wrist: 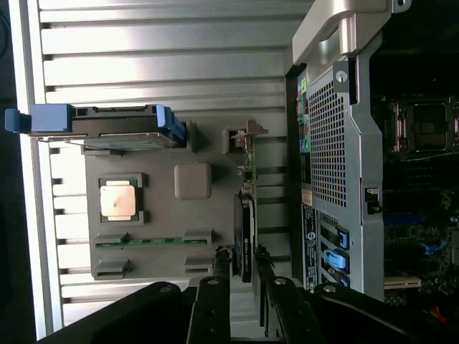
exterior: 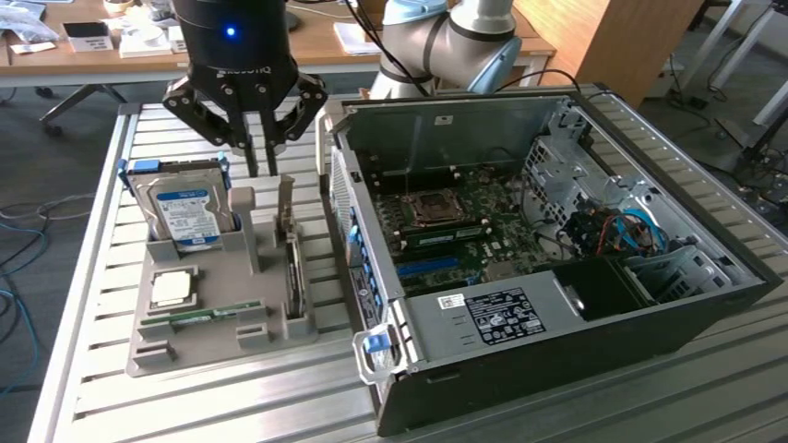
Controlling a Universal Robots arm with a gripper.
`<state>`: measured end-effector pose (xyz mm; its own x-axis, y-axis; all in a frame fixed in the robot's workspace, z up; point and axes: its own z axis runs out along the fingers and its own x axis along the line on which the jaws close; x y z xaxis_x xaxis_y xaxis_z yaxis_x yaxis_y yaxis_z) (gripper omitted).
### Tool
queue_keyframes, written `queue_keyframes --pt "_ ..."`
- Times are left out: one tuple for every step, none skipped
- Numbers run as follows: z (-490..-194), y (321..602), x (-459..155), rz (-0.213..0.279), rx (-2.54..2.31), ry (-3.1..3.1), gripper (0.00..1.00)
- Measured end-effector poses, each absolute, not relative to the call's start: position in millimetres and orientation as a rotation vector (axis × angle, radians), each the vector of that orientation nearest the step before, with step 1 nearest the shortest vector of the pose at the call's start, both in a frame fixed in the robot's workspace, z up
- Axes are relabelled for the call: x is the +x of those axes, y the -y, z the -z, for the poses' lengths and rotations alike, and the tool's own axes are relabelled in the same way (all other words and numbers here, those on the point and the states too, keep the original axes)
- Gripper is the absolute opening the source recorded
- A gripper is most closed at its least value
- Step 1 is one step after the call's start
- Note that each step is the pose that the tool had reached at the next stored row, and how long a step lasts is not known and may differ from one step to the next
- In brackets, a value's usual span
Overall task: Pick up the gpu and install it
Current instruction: 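Pick up the gpu and move the gpu toward the slot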
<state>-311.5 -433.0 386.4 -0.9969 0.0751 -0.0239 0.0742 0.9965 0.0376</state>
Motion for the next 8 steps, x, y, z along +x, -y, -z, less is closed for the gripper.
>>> queue_keyframes --pt "-386.4 433.0 -311.5 -0.057 0.116 -3.114 0.29" --pt "-386.4 433.0 -311.5 -0.057 0.116 -3.114 0.29" --pt "-386.4 432.9 -311.5 -0.057 0.116 -3.114 0.35" --pt "-386.4 433.0 -311.5 -0.057 0.116 -3.114 0.35" --pt "-386.4 433.0 -311.5 -0.057 0.116 -3.114 0.42" --pt "-386.4 433.0 -311.5 -0.057 0.116 -3.114 0.42" --pt "-386.4 433.0 -311.5 -0.057 0.116 -3.114 0.42" --pt "-386.1 433.0 -311.5 -0.057 0.116 -3.114 0.42"
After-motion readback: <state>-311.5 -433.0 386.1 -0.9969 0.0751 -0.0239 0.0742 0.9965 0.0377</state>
